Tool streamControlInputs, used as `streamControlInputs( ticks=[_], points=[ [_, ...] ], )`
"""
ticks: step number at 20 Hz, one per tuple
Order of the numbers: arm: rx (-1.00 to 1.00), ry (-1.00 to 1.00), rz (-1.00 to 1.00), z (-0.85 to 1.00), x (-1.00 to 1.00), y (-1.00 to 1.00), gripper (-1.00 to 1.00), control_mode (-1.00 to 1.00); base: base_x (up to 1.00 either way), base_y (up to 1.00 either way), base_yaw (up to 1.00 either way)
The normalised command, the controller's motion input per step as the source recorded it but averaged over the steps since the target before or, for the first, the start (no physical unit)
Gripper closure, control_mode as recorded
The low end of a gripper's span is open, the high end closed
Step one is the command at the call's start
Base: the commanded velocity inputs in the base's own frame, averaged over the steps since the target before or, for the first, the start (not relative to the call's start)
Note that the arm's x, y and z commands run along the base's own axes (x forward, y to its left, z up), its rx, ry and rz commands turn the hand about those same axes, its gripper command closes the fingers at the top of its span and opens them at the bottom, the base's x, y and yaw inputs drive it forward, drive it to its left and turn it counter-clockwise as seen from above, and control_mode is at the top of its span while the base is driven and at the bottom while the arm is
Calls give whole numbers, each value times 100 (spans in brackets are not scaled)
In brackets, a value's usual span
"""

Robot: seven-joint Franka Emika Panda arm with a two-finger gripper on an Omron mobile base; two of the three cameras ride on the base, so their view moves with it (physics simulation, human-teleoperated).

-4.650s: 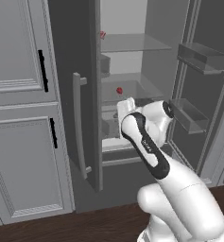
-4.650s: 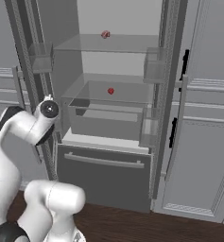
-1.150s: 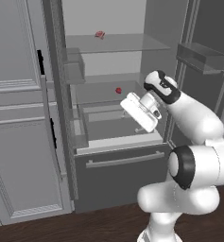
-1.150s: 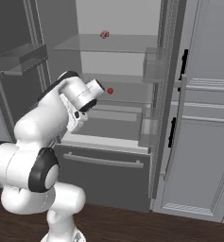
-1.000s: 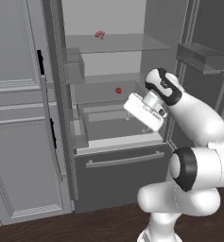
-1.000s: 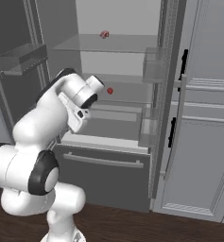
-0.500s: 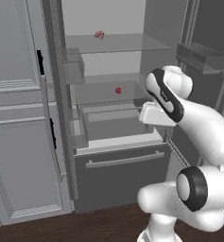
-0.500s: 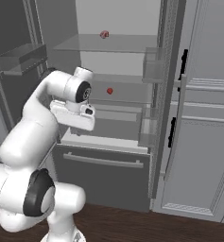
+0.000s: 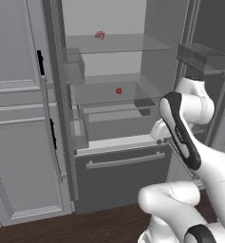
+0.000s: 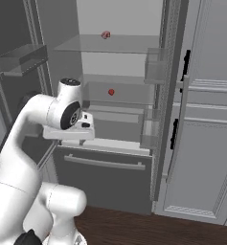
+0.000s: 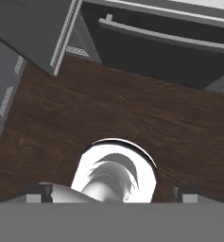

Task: Take the strawberry from the fridge and place it on top of the pancake, located on the dining counter.

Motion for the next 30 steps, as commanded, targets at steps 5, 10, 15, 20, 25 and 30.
streamControlInputs(
  ticks=[5,10,15,20,25,30],
  points=[
    [-13,-2,-16,12,-24,21,-100,-100,0,0,0],
    [-23,-14,-33,24,-28,2,-100,-100,0,0,0],
    [11,-8,-24,1,-1,-4,-100,-100,0,0,0],
    [16,-3,-1,0,7,6,-100,-100,0,0,0],
    [-12,-9,18,-23,-10,16,-100,-100,0,0,0],
    [-8,-1,8,-44,-8,13,-100,-100,0,0,0]
  ],
)
